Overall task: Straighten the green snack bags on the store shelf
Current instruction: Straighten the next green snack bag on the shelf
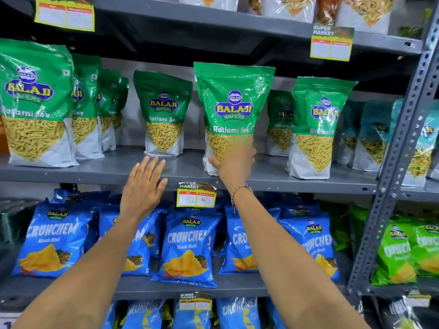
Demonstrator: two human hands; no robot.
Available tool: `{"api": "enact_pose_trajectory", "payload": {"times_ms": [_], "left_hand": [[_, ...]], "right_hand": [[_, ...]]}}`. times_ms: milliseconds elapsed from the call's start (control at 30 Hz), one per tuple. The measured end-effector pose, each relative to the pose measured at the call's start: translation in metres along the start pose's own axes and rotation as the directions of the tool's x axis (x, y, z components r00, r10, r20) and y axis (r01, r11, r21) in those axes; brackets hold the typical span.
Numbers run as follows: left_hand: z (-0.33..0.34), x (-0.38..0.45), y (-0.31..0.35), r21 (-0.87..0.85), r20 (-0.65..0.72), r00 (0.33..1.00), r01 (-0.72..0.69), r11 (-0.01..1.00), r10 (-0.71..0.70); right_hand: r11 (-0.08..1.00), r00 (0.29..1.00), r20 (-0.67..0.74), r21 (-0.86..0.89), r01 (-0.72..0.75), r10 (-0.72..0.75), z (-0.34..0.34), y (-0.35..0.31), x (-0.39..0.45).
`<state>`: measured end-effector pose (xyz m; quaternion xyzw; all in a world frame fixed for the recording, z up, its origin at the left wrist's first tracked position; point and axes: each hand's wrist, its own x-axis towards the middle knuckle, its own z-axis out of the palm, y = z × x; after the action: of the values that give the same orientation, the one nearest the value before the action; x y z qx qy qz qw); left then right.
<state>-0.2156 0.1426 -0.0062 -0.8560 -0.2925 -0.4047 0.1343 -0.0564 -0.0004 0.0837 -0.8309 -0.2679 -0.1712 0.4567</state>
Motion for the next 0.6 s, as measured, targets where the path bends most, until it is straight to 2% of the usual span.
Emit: {"api": "enact_pose_trajectory", "payload": {"times_ms": [100,133,167,200,267,300,367,433,500,600], "left_hand": [[-0.009,-0.003,-0.012,0.012,0.046,0.999,-0.010,1.000,0.010],[-0.014,-0.005,-0.029,0.033,0.055,0.997,0.050,0.998,-0.052],[-0.019,-0.008,-0.045,0.076,-0.003,0.993,0.122,0.990,-0.122],[-0.023,-0.007,-0.047,0.059,-0.022,0.991,0.134,0.989,-0.132],[-0.030,-0.008,-0.056,0.071,-0.027,0.989,0.146,0.987,-0.145],[-0.031,-0.006,-0.054,0.083,0.004,0.991,0.136,0.987,-0.137],[-0.033,-0.006,-0.055,0.095,0.009,0.991,0.132,0.987,-0.133],[-0.033,-0.011,-0.065,0.081,-0.032,0.988,0.152,0.985,-0.150],[-0.037,-0.015,-0.070,0.084,-0.039,0.984,0.176,0.981,-0.173],[-0.042,-0.019,-0.089,0.078,-0.025,0.980,0.199,0.977,-0.197]], "right_hand": [[0.999,0.998,-0.054,0.044,-0.022,0.024,0.008,-0.004,-0.010],[0.994,0.999,0.018,0.099,0.047,-0.049,0.024,-0.019,-0.005],[0.989,0.991,0.088,0.113,0.091,-0.101,0.039,-0.035,-0.003],[0.991,0.993,0.086,0.107,0.075,-0.084,0.039,-0.030,-0.008],[0.983,0.994,-0.051,0.155,0.102,-0.095,0.037,-0.029,-0.019],[0.966,0.977,-0.155,0.189,0.176,-0.148,0.032,-0.026,-0.024],[0.880,0.886,-0.359,0.260,0.397,-0.294,0.026,-0.025,-0.032],[0.769,0.779,-0.451,0.263,0.583,-0.436,0.025,-0.035,-0.043],[0.703,0.729,-0.377,0.234,0.671,-0.571,0.028,-0.044,-0.044],[0.758,0.772,-0.084,0.149,0.635,-0.631,0.045,-0.062,-0.031]]}}
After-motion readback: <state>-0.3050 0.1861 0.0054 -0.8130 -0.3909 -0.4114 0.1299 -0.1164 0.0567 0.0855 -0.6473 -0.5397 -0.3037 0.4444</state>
